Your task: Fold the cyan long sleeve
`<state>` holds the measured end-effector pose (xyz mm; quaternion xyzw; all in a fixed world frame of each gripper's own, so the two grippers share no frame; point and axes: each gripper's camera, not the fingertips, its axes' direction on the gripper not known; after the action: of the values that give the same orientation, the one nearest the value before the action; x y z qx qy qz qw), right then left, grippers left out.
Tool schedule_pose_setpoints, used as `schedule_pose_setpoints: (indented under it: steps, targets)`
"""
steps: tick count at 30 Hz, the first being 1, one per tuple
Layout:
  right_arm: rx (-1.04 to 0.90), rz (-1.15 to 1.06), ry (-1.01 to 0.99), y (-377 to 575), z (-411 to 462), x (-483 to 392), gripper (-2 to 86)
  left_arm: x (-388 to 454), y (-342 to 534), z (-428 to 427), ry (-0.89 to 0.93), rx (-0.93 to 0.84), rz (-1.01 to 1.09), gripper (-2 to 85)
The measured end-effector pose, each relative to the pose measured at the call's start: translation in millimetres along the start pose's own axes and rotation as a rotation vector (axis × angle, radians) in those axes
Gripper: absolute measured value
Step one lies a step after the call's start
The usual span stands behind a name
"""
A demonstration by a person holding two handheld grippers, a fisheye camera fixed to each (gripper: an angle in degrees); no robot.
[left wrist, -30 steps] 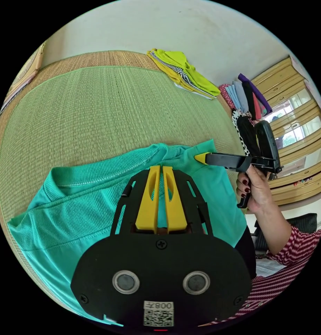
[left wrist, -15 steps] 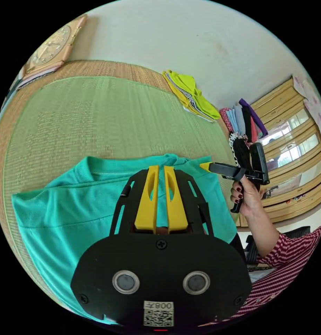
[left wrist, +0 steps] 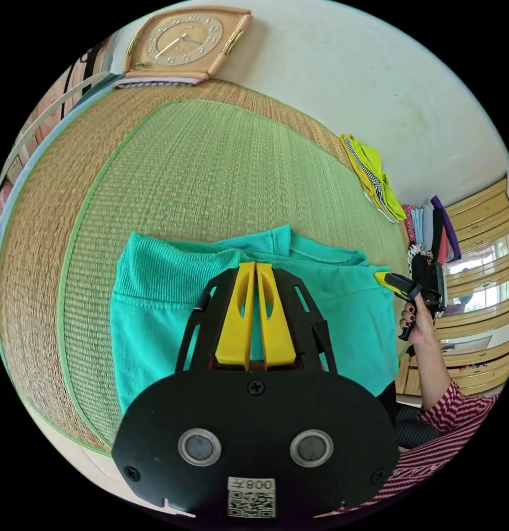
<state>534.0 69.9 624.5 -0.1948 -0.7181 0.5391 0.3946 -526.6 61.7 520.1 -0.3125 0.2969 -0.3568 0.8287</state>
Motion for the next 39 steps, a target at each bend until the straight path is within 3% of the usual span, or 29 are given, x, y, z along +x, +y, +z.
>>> schedule_pose_setpoints:
  steps: [9,17,21,31,35,39]
  targets:
    - [0.035,-0.02,-0.028,67.0,-57.7,-1.6,2.7,-48.0,88.0,-98.2,-0.024,0.085,-0.114,2.9]
    - [-0.014,0.015,0.02,189.0,-90.6,19.8,8.1,-81.1,190.1,-109.6,0.014,-0.024,-0.248,7.8]
    - [-0.036,0.058,0.003,233.8,-89.2,34.0,8.6,-85.1,200.3,-98.1,0.09,-0.041,-0.269,6.5]
    - [-0.108,0.077,0.016,264.2,-69.9,39.4,4.2,-77.4,203.7,-90.8,-0.004,-0.038,-0.173,1.9]
    - [-0.126,0.082,0.007,267.7,-65.8,41.5,1.9,-82.2,208.9,-96.2,-0.155,0.07,-0.27,0.7]
    - [-0.139,0.092,-0.014,268.2,-63.0,44.1,1.0,-54.2,177.0,-80.2,-0.126,0.137,-0.129,0.3]
